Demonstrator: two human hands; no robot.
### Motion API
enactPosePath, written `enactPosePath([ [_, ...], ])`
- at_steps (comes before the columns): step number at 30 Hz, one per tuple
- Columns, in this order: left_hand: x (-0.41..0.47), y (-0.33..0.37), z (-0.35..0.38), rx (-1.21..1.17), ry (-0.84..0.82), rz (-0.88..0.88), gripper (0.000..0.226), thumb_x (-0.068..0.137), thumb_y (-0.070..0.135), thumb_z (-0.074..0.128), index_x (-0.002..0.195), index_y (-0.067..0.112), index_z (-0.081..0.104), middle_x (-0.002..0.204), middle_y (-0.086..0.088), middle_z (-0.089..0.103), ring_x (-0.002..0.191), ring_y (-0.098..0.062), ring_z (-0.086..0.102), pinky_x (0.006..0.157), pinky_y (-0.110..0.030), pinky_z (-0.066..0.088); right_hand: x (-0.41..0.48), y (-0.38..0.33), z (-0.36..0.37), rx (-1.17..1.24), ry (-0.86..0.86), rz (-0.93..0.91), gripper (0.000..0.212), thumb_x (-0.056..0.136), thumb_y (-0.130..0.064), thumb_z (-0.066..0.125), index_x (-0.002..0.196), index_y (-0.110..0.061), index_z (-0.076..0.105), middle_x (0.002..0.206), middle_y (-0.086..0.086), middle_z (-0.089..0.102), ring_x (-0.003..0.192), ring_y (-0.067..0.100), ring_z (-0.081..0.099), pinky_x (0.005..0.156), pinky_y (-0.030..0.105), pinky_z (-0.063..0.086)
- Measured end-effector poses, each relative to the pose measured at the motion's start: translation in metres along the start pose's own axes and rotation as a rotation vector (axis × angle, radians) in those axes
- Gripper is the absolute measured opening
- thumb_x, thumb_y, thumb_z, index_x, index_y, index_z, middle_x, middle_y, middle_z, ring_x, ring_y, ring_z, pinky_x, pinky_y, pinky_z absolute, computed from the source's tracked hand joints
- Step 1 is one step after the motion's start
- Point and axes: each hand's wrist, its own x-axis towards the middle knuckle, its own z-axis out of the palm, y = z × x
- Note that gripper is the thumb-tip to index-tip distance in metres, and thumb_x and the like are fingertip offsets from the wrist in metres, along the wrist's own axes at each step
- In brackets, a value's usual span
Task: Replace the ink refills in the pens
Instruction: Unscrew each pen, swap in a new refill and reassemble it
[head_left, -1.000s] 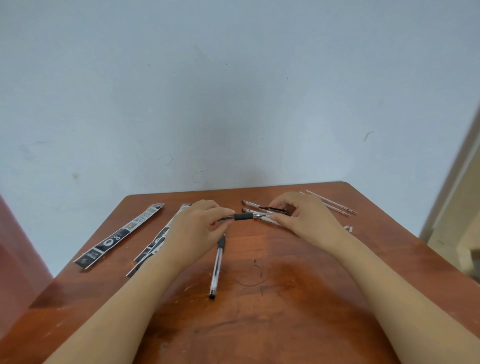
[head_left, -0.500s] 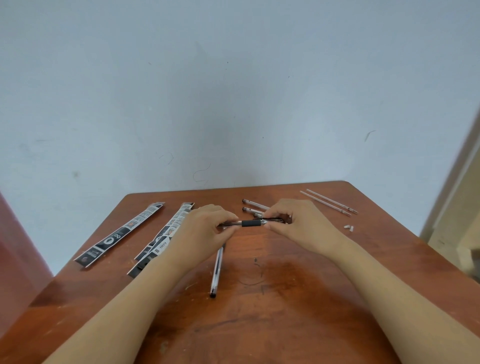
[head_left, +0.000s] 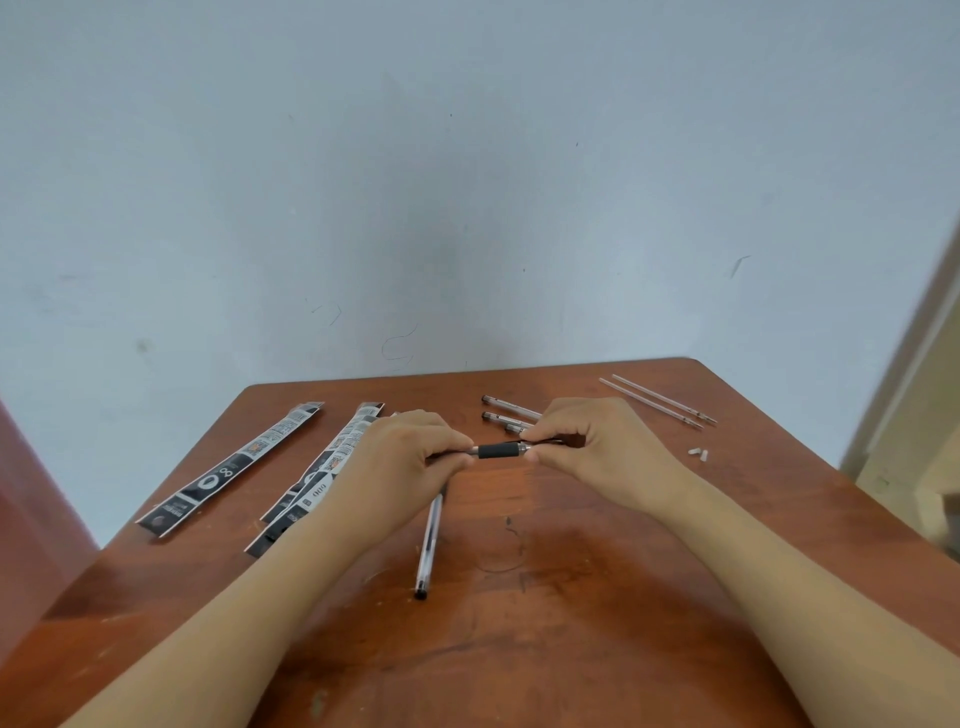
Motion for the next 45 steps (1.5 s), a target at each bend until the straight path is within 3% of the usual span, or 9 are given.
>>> enactPosePath([
  [6,0.0,0.002,-0.001,-0.056,0.004,-0.014,0.018,0.068,0.02,0.062,0.078,0.012,0.074,0.064,0.012,0.061,0.07,0.014,0.053,0.066,0.0,0.039,0.0,0.0,-0.002,0.02,-0.004,-0.003,0.014,0.078,-0.012,0.07,0.092,-0.009,0.075,0.087,0.007,0.071,0.08,0.017,0.062,0.073,0.023,0.044],
  [9,-0.001,0.005,-0.001,-0.052,-0.002,-0.023,0.017,0.069,0.02,0.063,0.078,0.011,0.074,0.065,0.007,0.065,0.055,0.009,0.051,0.062,-0.004,0.042,-0.001,0.0,-0.003,0.031,-0.029,0.006,0.014,0.079,-0.012,0.069,0.092,-0.01,0.074,0.088,0.005,0.071,0.081,0.016,0.062,0.073,0.024,0.046],
  [14,-0.003,0.011,0.0,-0.03,-0.005,-0.031,0.009,0.071,0.006,0.072,0.08,0.009,0.074,0.067,-0.002,0.069,0.058,0.0,0.053,0.056,-0.013,0.044,-0.001,-0.001,-0.005,0.042,-0.08,-0.005,0.013,0.079,-0.009,0.068,0.09,-0.01,0.075,0.076,-0.004,0.062,0.066,0.001,0.052,0.063,0.01,0.038],
  [21,-0.003,0.013,0.0,-0.068,-0.04,-0.068,0.011,0.072,0.006,0.072,0.081,0.012,0.075,0.061,0.025,0.053,0.077,0.002,0.056,0.067,-0.009,0.043,-0.002,0.002,-0.01,0.081,-0.167,0.034,0.009,0.079,-0.009,0.068,0.086,-0.011,0.075,0.07,-0.013,0.06,0.064,-0.003,0.05,0.061,0.009,0.036],
  [26,-0.005,0.015,0.004,-0.066,0.01,-0.036,0.01,0.071,0.017,0.067,0.077,0.013,0.075,0.062,0.013,0.06,0.073,0.007,0.054,0.064,-0.005,0.04,-0.002,0.005,-0.012,0.143,-0.169,0.071,0.008,0.078,-0.009,0.07,0.083,-0.013,0.075,0.069,-0.011,0.062,0.061,0.0,0.05,0.06,0.01,0.037],
  [33,-0.001,0.021,0.001,-0.025,0.007,-0.043,0.008,0.075,0.011,0.071,0.081,0.015,0.073,0.066,0.015,0.06,0.061,0.001,0.056,0.06,-0.01,0.044,-0.002,0.006,-0.018,0.214,-0.104,0.098,0.011,0.075,-0.009,0.073,0.078,-0.02,0.074,0.065,-0.015,0.061,0.06,-0.004,0.052,0.059,0.007,0.036],
  [36,0.0,0.025,0.002,-0.041,0.024,-0.119,0.008,0.079,0.019,0.067,0.085,0.019,0.071,0.066,0.022,0.057,0.064,0.004,0.056,0.06,-0.008,0.044,0.0,0.006,-0.024,0.255,-0.006,0.142,0.015,0.076,-0.02,0.072,0.071,-0.034,0.07,0.063,-0.021,0.064,0.059,-0.007,0.051,0.058,0.007,0.037],
  [41,0.0,0.027,0.002,0.112,0.008,-0.237,0.011,0.084,0.033,0.058,0.084,0.024,0.066,0.057,0.019,0.049,0.057,0.001,0.046,0.053,-0.014,0.035,0.005,0.029,-0.036,0.25,0.352,0.344,0.032,0.089,-0.028,0.056,0.064,-0.009,0.066,0.07,0.011,0.067,0.058,0.008,0.054,0.067,0.028,0.043],
  [45,-0.001,0.032,0.007,0.184,-0.035,-0.337,0.018,0.085,0.036,0.052,0.068,0.027,0.052,0.055,0.012,0.051,0.056,-0.003,0.047,0.053,-0.018,0.037,0.006,0.04,-0.031,-0.078,0.227,0.417,0.036,0.091,-0.028,0.052,0.063,-0.005,0.06,0.069,0.013,0.064,0.075,0.023,0.056,0.069,0.032,0.043],
])
